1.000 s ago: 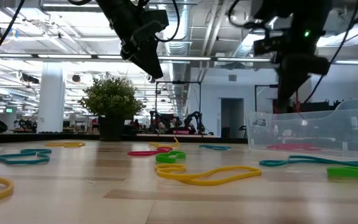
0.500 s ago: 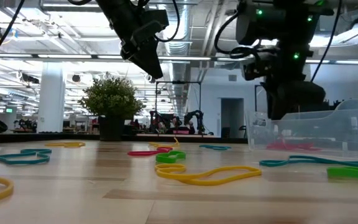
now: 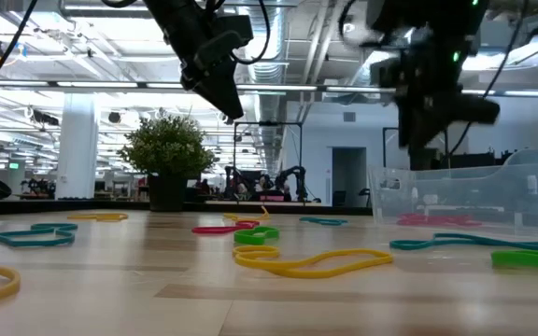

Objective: Pick and place items into bin
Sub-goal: Put the red rubber band into the transparent bin

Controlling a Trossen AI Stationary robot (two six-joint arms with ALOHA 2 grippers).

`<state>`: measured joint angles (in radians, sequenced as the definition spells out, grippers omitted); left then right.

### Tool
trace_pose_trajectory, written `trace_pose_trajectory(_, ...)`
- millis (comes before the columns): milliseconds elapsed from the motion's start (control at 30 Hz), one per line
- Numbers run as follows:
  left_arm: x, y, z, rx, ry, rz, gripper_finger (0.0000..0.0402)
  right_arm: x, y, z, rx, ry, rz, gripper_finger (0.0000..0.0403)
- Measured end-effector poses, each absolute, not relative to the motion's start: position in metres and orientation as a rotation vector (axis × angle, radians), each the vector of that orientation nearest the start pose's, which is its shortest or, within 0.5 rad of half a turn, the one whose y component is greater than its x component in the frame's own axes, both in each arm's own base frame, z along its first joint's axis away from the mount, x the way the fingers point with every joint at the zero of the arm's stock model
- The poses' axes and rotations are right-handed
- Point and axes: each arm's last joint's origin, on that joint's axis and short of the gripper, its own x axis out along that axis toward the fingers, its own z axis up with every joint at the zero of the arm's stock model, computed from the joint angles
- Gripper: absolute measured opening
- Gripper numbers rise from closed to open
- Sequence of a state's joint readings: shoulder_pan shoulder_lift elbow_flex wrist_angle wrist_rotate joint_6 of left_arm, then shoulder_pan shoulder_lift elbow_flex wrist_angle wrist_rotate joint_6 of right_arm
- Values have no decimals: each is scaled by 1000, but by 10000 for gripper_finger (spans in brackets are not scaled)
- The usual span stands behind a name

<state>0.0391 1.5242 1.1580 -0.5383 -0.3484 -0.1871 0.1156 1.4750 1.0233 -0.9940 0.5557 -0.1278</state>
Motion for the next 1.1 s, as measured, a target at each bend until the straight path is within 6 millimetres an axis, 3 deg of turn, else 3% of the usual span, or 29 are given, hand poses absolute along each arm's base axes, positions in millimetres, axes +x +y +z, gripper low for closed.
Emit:
trace_pose_trajectory(200, 315, 21, 254, -42, 859, 422, 94, 212, -5, 279, -427, 1060, -379, 113)
trace_pose_trajectory(367, 313, 15, 226, -118, 832, 284, 94, 178, -14, 295, -243, 723, -278, 113)
trace_pose_trajectory(467, 310, 11, 212, -179, 806, 277, 94, 167, -11, 291, -174, 538, -150, 113)
trace_pose_trajectory(600, 307, 1, 191, -224, 793, 210, 94, 161, -6, 271, -150, 429, -39, 113)
trace_pose_trajectory(833, 315, -27, 165, -170, 823, 19, 94, 164, -3, 231, -172, 478, -21, 113)
trace_pose_trajectory(1100, 335, -33, 133, -97, 927, 86, 94, 174, -3, 211, -173, 581, -12, 113)
